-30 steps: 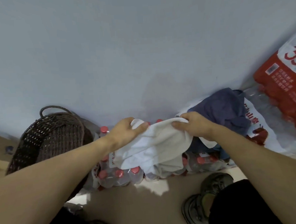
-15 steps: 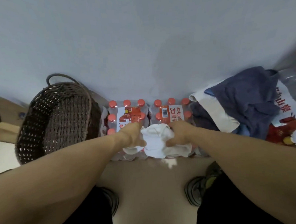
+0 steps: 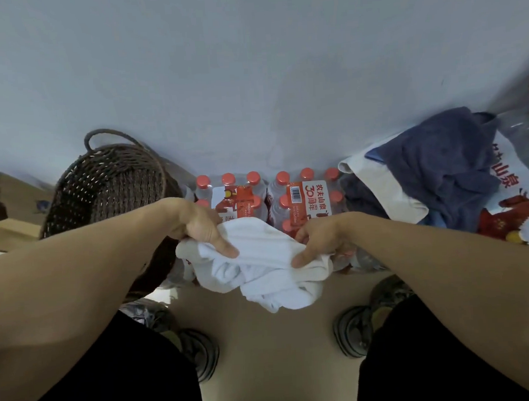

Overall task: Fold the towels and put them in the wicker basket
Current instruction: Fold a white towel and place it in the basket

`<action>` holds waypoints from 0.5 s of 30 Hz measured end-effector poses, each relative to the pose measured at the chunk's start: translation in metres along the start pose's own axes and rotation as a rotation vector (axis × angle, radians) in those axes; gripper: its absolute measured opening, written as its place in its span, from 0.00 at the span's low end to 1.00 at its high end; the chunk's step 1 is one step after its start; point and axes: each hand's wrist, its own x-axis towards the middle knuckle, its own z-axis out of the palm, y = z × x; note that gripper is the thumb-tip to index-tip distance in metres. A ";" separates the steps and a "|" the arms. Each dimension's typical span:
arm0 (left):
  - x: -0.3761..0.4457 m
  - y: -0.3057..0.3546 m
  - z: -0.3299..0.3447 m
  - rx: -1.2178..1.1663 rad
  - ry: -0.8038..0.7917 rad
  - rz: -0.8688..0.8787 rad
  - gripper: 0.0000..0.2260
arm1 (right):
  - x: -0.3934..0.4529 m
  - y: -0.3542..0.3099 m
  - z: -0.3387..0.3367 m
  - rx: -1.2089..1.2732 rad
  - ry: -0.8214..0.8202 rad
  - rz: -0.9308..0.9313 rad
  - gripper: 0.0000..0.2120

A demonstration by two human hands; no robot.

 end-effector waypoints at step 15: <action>0.039 -0.030 -0.027 -0.274 0.603 0.208 0.14 | 0.021 -0.004 -0.038 0.014 0.475 -0.068 0.26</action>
